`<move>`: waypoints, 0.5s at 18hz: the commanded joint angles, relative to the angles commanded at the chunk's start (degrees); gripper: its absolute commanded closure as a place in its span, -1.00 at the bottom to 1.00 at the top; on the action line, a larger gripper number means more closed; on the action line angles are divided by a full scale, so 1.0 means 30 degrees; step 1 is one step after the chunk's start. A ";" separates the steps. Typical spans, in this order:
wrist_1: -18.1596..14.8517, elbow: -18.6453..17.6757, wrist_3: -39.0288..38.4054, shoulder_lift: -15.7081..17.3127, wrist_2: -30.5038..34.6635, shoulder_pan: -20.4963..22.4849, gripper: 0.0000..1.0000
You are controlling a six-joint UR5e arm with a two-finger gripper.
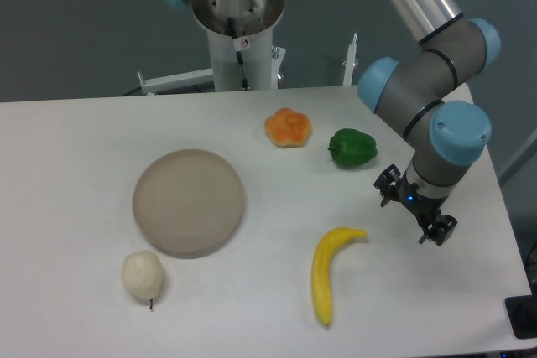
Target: Pick up the banana from the table
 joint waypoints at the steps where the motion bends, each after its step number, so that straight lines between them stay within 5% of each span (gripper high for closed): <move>1: 0.0000 -0.0029 0.0000 -0.0029 0.0000 0.0029 -1.00; 9: 0.0146 -0.0351 -0.0350 0.0088 -0.0293 -0.0116 -1.00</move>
